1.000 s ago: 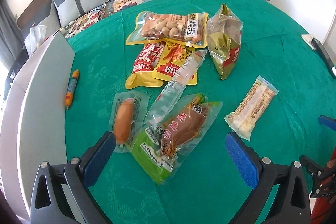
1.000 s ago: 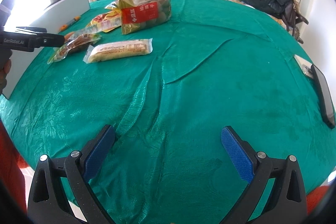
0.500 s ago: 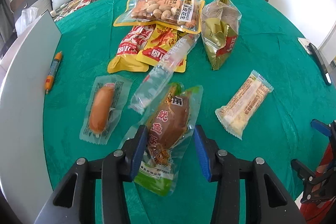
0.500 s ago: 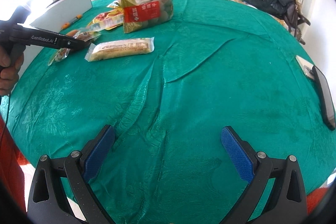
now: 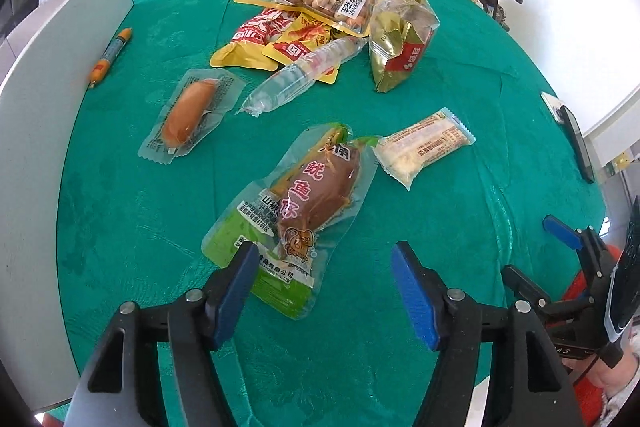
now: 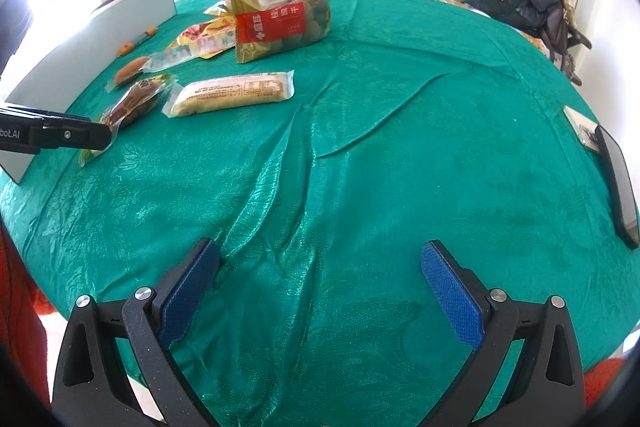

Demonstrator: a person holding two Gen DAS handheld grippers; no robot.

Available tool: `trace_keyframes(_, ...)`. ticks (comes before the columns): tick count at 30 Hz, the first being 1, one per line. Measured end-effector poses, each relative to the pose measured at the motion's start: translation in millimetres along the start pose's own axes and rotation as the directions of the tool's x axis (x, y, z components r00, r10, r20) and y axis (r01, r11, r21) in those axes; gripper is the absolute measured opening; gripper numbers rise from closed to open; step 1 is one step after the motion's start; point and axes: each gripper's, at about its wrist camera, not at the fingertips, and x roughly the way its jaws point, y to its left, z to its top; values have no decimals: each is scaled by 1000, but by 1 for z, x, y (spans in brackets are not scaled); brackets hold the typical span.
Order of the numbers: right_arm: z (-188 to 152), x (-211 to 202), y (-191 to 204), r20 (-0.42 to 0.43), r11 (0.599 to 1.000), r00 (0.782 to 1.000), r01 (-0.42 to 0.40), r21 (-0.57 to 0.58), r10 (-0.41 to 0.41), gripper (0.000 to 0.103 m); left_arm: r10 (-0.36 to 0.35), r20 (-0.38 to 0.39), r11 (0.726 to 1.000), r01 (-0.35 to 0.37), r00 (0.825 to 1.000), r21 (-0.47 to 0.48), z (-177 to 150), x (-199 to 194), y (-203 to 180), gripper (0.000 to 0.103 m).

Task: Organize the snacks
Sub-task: 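Move the left gripper toward the green squid snack pack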

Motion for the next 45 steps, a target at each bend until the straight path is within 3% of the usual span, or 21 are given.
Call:
trace_keyframes(4, 0, 0, 0, 1, 1000, 1000, 1, 1, -1, 102, 21, -1, 1000, -21, 1000, 11, 5, 7, 3, 68)
trace_keyframes(10, 0, -1, 0, 5, 1000, 1000, 0, 1, 0, 102, 98, 45, 988, -102, 994, 114, 26, 13, -12, 68)
trace_keyframes(14, 0, -1, 0, 4, 1000, 1000, 0, 1, 0, 102, 138, 44, 963, -145, 989, 229, 42, 24, -23, 84)
trace_keyframes(17, 0, 0, 0, 4, 1000, 1000, 0, 1, 0, 102, 152, 12, 957, -150, 988, 250, 51, 37, -22, 84)
trace_keyframes(21, 0, 0, 0, 4, 1000, 1000, 0, 1, 0, 102, 111, -36, 975, -102, 993, 196, 56, 50, -15, 85)
trace_keyframes(26, 0, 0, 0, 4, 1000, 1000, 0, 1, 0, 102, 156, 1, 979, -155, 988, 133, 50, 49, -11, 88)
trace_keyframes(28, 0, 0, 0, 4, 1000, 1000, 0, 1, 0, 102, 173, 15, 981, -173, 985, 84, 44, 44, -8, 81)
trace_keyframes(30, 0, 0, 0, 4, 1000, 1000, 0, 1, 0, 102, 209, 41, 978, -210, 977, 5, 38, 35, -3, 51)
trace_keyframes(33, 0, 0, 0, 3, 1000, 1000, 0, 1, 0, 102, 239, 54, 963, -230, 970, -138, 23, 19, 7, 43)
trace_keyframes(37, -1, 0, 1, 2, 1000, 1000, 0, 0, 0, 102, 281, 39, 937, -266, 959, -227, 4, 8, 13, 43)
trace_keyframes(40, -1, 0, 1, 2, 1000, 1000, 0, 1, 0, 102, 255, 11, 938, -245, 967, -245, 2, 16, 19, 66)
trace_keyframes(42, 0, 0, 0, 2, 1000, 1000, 0, 0, 0, 102, 208, 37, 950, -193, 977, -244, 5, 19, 23, 85)
trace_keyframes(45, 0, 0, 1, 2, 1000, 1000, -1, -1, 1, 102, 196, 66, 963, -179, 978, -200, 8, 24, 19, 97)
